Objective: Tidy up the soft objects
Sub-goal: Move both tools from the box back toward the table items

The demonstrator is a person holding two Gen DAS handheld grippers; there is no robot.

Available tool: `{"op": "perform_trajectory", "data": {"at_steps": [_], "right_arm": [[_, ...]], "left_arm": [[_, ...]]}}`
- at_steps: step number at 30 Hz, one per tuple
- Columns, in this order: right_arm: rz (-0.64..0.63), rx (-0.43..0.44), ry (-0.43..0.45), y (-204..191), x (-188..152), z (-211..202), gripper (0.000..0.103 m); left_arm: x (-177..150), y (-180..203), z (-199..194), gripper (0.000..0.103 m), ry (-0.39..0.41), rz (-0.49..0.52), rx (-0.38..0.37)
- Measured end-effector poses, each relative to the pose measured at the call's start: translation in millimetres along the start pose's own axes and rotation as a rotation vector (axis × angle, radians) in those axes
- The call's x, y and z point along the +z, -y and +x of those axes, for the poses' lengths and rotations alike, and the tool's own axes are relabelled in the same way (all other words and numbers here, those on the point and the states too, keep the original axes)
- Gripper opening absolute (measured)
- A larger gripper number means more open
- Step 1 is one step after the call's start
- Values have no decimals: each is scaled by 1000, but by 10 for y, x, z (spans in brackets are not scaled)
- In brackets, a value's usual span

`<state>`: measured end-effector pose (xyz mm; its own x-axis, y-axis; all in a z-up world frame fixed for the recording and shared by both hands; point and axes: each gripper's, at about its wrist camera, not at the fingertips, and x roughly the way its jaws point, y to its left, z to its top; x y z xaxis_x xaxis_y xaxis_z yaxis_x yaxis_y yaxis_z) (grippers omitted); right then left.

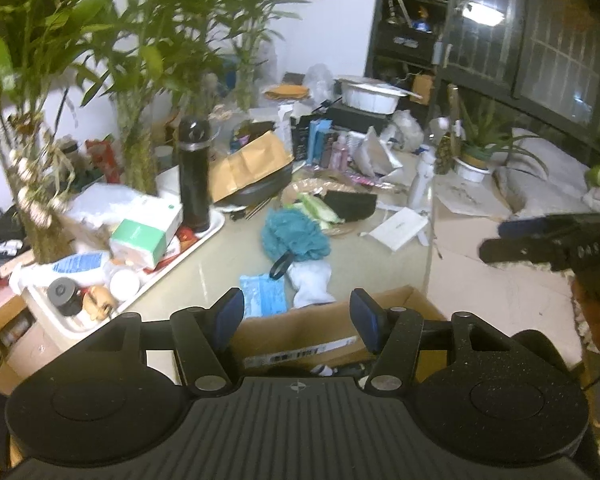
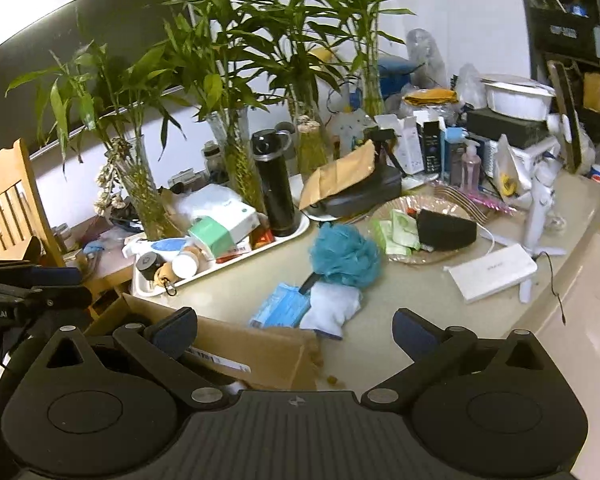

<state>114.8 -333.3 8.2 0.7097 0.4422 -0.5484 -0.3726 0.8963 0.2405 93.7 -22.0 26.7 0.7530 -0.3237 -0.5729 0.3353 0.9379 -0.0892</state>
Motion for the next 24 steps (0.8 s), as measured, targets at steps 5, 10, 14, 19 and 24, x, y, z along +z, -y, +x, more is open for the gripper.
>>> {"op": "perform_trajectory", "data": {"at_steps": [5, 10, 14, 19, 24], "right_arm": [[-1, 15, 25, -46, 269, -40, 103], [1, 13, 58, -31, 506, -80, 103], [-17, 0, 73, -3, 579, -8, 103], [-22, -28, 69, 63, 559, 186, 103], [-60, -35, 53, 100, 502, 391, 103]], "left_arm": [[130, 106, -9, 58, 38, 48, -33], [218, 131, 61, 58, 46, 78, -30], [256, 55, 134, 58, 41, 82, -28], [302, -64, 178, 58, 34, 131, -14], [311, -237, 264, 58, 34, 164, 2]]}}
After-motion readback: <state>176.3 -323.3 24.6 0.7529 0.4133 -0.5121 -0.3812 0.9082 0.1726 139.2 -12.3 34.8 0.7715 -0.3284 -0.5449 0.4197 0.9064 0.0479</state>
